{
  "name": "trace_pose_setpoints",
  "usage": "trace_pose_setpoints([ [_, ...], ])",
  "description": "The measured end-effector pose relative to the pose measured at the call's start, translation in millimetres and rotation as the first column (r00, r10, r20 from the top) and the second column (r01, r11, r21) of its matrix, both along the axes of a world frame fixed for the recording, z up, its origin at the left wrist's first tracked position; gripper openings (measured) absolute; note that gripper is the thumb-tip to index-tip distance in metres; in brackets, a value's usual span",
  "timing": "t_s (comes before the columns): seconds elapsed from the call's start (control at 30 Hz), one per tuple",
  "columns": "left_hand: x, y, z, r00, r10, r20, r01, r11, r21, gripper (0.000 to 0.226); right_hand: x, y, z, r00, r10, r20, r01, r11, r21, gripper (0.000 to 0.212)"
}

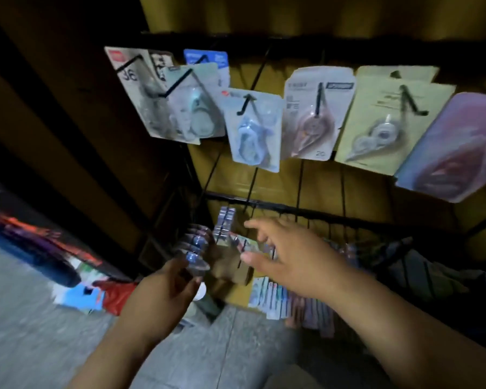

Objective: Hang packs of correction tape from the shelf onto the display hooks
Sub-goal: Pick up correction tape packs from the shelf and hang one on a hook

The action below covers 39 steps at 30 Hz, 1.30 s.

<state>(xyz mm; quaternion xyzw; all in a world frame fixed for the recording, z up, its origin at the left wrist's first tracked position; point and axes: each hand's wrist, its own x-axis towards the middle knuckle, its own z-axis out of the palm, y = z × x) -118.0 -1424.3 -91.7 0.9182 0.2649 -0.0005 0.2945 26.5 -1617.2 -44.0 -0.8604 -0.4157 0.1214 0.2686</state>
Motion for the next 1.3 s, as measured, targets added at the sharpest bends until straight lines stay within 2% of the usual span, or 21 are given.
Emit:
trace_pose_setpoints([
  [0.07, -16, 13, -16, 0.999, 0.026, -0.02, -0.026, 1.0, 0.006, 0.025, -12, 25, -24, 0.996, 0.078, -0.053, -0.081, 0.996, -0.047, 0.058],
  [0.13, -31, 28, -38, 0.998, 0.042, -0.045, -0.042, 0.999, 0.006, 0.027, -15, 42, -54, 0.994, 0.083, -0.067, -0.089, 0.992, -0.089, 0.057],
  [0.33, -64, 69, -125, 0.992, 0.101, -0.078, -0.099, 0.995, 0.018, 0.028, 4, 63, -143, 0.99, -0.142, -0.009, 0.14, 0.982, -0.126, 0.048],
  [0.43, -71, 78, -176, 0.989, 0.124, -0.074, -0.123, 0.992, 0.024, 0.03, 5, 73, -193, 0.983, -0.182, -0.005, 0.181, 0.979, -0.094, 0.044],
  [0.57, -75, 79, -248, 0.987, 0.141, -0.076, -0.139, 0.99, 0.023, 0.033, -13, 103, -259, 0.995, -0.096, -0.004, 0.095, 0.991, -0.095, 0.049],
  [0.67, -78, 79, -297, 0.993, 0.099, -0.062, -0.098, 0.995, 0.017, 0.026, -28, 123, -302, 1.0, -0.006, 0.016, 0.007, 0.994, -0.108, 0.052],
  [0.77, -77, 84, -339, 0.996, 0.062, -0.056, -0.061, 0.998, 0.03, 0.019, -24, 127, -345, 0.996, 0.017, 0.083, -0.009, 0.995, -0.102, 0.051],
  [0.87, -72, 93, -375, 0.997, 0.069, -0.036, -0.067, 0.996, 0.067, 0.022, -11, 127, -387, 0.994, 0.026, 0.104, -0.014, 0.994, -0.109, 0.05],
  [1.0, -60, 101, -413, 0.998, 0.066, -0.008, -0.064, 0.987, 0.151, 0.035, 12, 128, -428, 0.987, 0.037, 0.157, -0.019, 0.993, -0.115, 0.053],
  [1.3, -29, 99, -437, 0.992, 0.059, 0.112, -0.085, 0.968, 0.237, 0.036, 46, 124, -465, 0.968, -0.001, 0.253, 0.015, 0.998, -0.053, 0.058],
])
